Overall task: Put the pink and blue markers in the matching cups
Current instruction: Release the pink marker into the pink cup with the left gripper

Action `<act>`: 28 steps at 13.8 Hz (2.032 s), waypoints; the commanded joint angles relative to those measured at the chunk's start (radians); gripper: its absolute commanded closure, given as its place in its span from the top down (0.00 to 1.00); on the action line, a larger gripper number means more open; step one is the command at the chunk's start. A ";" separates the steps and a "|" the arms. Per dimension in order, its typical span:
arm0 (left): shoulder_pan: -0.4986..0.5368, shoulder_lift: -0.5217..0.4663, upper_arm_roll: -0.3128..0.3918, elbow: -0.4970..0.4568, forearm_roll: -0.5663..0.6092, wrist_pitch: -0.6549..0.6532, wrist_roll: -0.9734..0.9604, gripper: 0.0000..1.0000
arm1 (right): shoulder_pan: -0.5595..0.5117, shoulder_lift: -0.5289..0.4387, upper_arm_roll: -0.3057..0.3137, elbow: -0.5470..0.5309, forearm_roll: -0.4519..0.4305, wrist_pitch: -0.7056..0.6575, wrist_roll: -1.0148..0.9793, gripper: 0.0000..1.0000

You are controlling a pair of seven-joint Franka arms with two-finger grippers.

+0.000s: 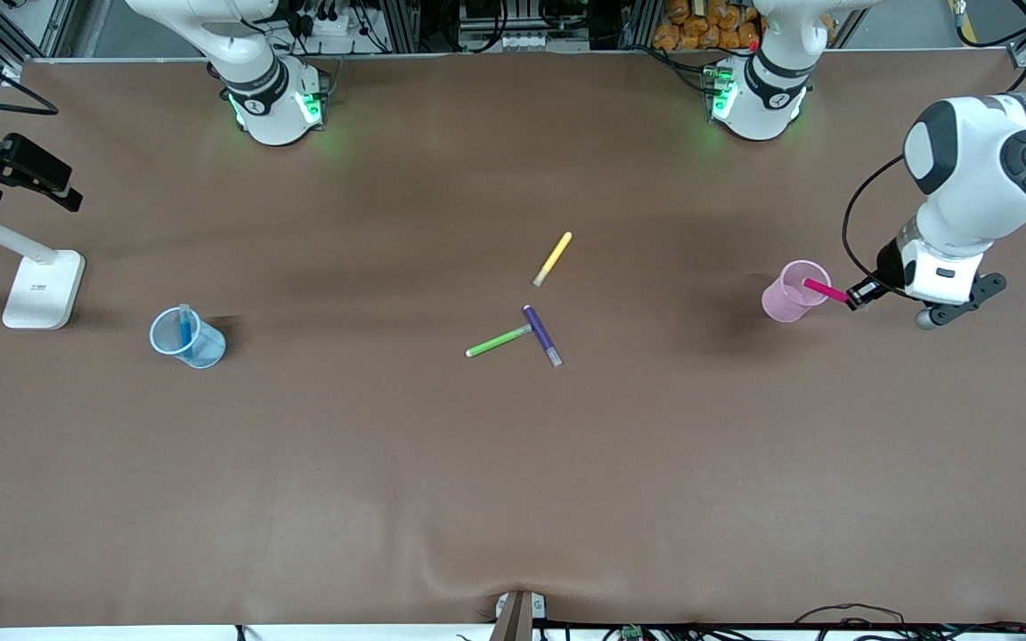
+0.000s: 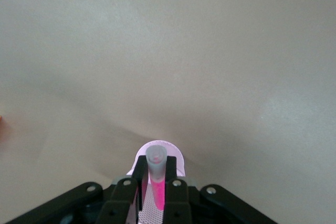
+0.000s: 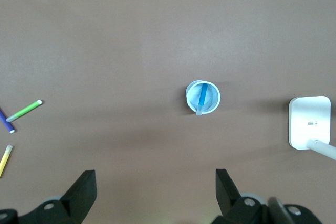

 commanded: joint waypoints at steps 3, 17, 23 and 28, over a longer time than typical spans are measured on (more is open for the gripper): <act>0.009 -0.037 -0.011 -0.093 -0.012 0.058 -0.005 0.00 | -0.001 0.036 -0.002 0.055 -0.016 -0.002 -0.053 1.00; 0.012 -0.034 -0.022 0.300 -0.009 -0.405 0.173 1.00 | -0.009 0.036 -0.033 0.054 -0.018 -0.009 -0.143 1.00; 0.007 -0.034 -0.023 0.568 -0.008 -0.660 0.332 1.00 | -0.007 0.036 -0.033 0.052 -0.056 -0.028 -0.145 1.00; 0.004 -0.045 -0.025 0.715 -0.006 -0.806 0.346 1.00 | -0.010 0.036 -0.034 0.051 -0.053 -0.045 -0.142 1.00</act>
